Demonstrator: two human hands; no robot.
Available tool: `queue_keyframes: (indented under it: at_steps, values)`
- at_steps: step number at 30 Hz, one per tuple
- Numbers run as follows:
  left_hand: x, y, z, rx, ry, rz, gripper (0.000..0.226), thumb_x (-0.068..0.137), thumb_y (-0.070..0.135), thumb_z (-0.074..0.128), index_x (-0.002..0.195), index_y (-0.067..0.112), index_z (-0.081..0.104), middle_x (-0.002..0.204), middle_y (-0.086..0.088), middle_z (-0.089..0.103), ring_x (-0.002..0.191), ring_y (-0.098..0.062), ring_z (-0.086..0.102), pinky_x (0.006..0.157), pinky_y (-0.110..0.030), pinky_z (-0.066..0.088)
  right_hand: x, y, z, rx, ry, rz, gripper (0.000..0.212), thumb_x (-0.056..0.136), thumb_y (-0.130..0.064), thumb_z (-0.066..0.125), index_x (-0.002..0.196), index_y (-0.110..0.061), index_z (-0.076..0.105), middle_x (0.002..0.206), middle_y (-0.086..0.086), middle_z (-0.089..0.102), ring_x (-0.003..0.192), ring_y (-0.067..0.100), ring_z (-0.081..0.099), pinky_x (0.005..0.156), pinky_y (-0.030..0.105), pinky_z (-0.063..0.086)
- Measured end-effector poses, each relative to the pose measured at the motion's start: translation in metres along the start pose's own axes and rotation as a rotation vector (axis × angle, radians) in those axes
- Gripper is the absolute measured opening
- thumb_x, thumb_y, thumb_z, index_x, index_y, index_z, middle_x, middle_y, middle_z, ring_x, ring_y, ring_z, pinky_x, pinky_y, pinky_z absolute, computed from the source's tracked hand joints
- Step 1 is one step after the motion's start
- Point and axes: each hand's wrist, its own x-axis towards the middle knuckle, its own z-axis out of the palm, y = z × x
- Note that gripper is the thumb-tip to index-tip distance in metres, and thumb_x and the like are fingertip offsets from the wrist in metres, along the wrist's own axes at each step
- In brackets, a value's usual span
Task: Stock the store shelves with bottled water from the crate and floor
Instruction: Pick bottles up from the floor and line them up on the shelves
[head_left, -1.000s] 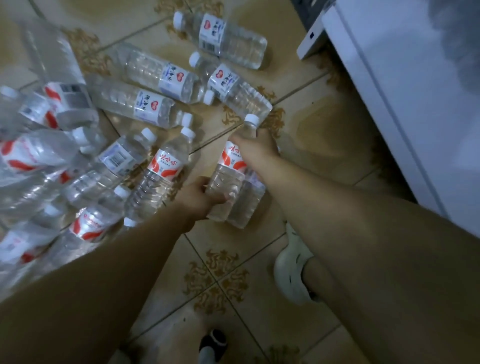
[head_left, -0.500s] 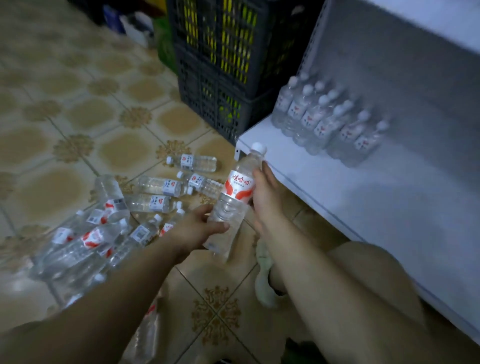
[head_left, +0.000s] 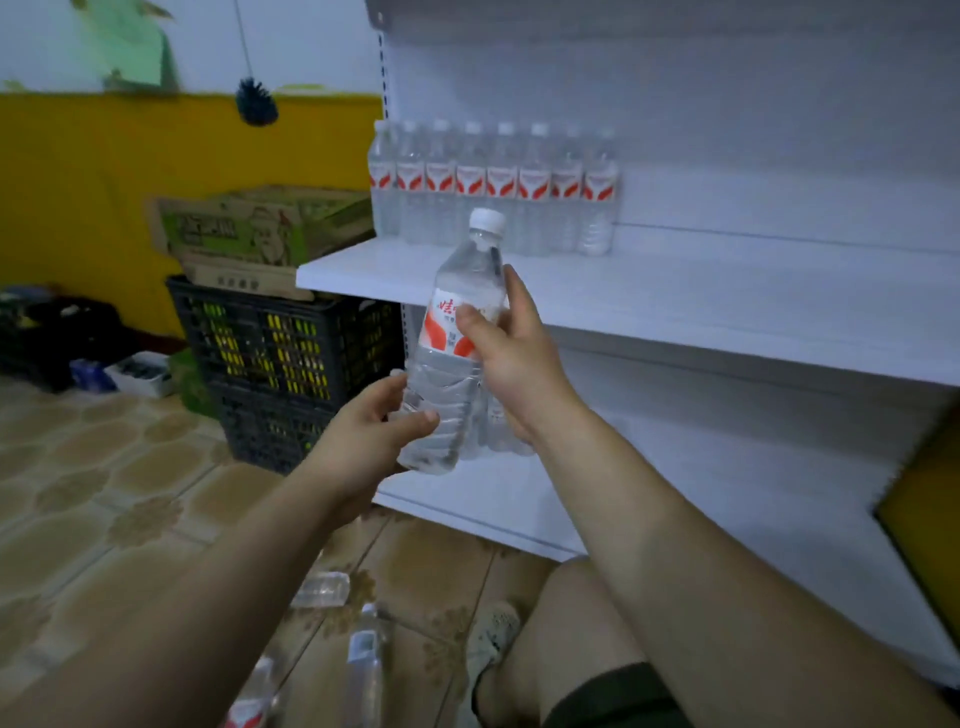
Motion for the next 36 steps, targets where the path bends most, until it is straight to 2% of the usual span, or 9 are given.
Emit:
queue_keyframes:
  at_steps: [3, 6, 9, 16, 19, 23, 26, 33, 36]
  values:
    - [0.012, 0.024, 0.026, -0.021, -0.044, 0.058, 0.044, 0.087, 0.013, 0.067, 0.129, 0.022, 0.057, 0.121, -0.01, 0.066, 0.106, -0.034, 0.066, 0.089, -0.058, 0.051, -0.004, -0.036, -0.031, -0.166, -0.044, -0.047, 0.088, 0.09, -0.031, 0.067, 0.152, -0.045, 0.006, 0.147, 0.003, 0.045, 0.127, 0.019, 0.053, 0.105, 0.048, 0.044]
    - [0.027, 0.041, 0.048, -0.018, -0.087, 0.097, 0.041, 0.088, 0.011, 0.065, 0.127, 0.021, 0.058, 0.119, -0.009, 0.067, 0.108, -0.032, 0.065, 0.094, -0.057, 0.049, -0.004, -0.061, -0.058, -0.306, -0.071, -0.073, 0.108, 0.086, -0.022, 0.073, 0.15, -0.044, -0.011, 0.147, -0.003, 0.044, 0.125, 0.018, 0.052, 0.103, 0.05, 0.046]
    - [0.047, 0.056, 0.069, -0.001, -0.137, 0.126, 0.04, 0.091, 0.008, 0.062, 0.128, 0.022, 0.057, 0.118, -0.005, 0.068, 0.108, -0.028, 0.065, 0.093, -0.054, 0.05, 0.003, -0.071, -0.079, -0.345, 0.009, -0.125, 0.113, 0.081, -0.019, 0.077, 0.152, -0.042, -0.008, 0.14, -0.002, 0.05, 0.118, 0.017, 0.056, 0.101, 0.048, 0.048]
    - [0.105, 0.079, 0.104, 0.078, -0.179, 0.145, 0.043, 0.092, 0.011, 0.06, 0.132, 0.024, 0.051, 0.123, -0.001, 0.063, 0.102, -0.025, 0.067, 0.086, -0.047, 0.056, 0.055, -0.087, -0.114, -0.316, 0.073, -0.122, 0.098, 0.085, -0.008, 0.072, 0.152, -0.04, 0.007, 0.139, 0.001, 0.05, 0.12, 0.019, 0.053, 0.099, 0.055, 0.048]
    - [0.144, 0.086, 0.106, 0.346, -0.165, 0.176, 0.046, 0.093, 0.024, 0.061, 0.137, 0.029, 0.046, 0.131, 0.004, 0.057, 0.111, -0.018, 0.06, 0.092, -0.039, 0.051, 0.087, -0.085, -0.121, -0.342, 0.121, -0.122, 0.097, 0.085, -0.007, 0.071, 0.152, -0.039, 0.007, 0.145, 0.002, 0.044, 0.129, 0.022, 0.048, 0.106, 0.051, 0.043]
    - [0.197, 0.076, 0.093, 0.81, -0.144, 0.162, 0.056, 0.094, 0.041, 0.056, 0.144, 0.023, 0.039, 0.149, 0.0, 0.042, 0.133, -0.021, 0.042, 0.106, -0.033, 0.034, 0.134, -0.07, -0.136, -0.406, 0.179, -0.103, 0.095, 0.087, -0.008, 0.069, 0.152, -0.037, 0.005, 0.148, 0.002, 0.04, 0.133, 0.024, 0.044, 0.107, 0.045, 0.04]
    - [0.233, 0.064, 0.081, 0.986, -0.132, 0.14, 0.058, 0.094, 0.047, 0.051, 0.144, 0.02, 0.04, 0.152, 0.0, 0.037, 0.138, -0.021, 0.036, 0.109, -0.032, 0.028, 0.168, -0.053, -0.148, -0.426, 0.184, -0.064, 0.096, 0.088, -0.006, 0.068, 0.153, -0.035, 0.004, 0.15, 0.003, 0.038, 0.136, 0.025, 0.042, 0.11, 0.046, 0.037]
    - [0.319, 0.04, 0.067, 1.189, -0.07, 0.022, 0.059, 0.092, 0.062, 0.039, 0.137, 0.025, 0.049, 0.146, 0.0, 0.046, 0.133, -0.026, 0.041, 0.113, -0.053, 0.023, 0.243, -0.012, -0.158, -0.45, 0.165, -0.04, 0.092, 0.09, -0.012, 0.067, 0.154, -0.036, 0.005, 0.15, 0.002, 0.039, 0.135, 0.023, 0.043, 0.112, 0.048, 0.037]
    - [0.34, 0.038, 0.065, 1.343, -0.032, 0.021, 0.065, 0.091, 0.068, 0.033, 0.143, 0.031, 0.04, 0.154, 0.005, 0.033, 0.142, -0.024, 0.026, 0.114, -0.061, 0.008, 0.267, -0.001, -0.16, -0.463, 0.144, -0.018, 0.092, 0.091, -0.015, 0.067, 0.155, -0.034, 0.004, 0.152, -0.001, 0.037, 0.138, 0.023, 0.04, 0.112, 0.048, 0.036]
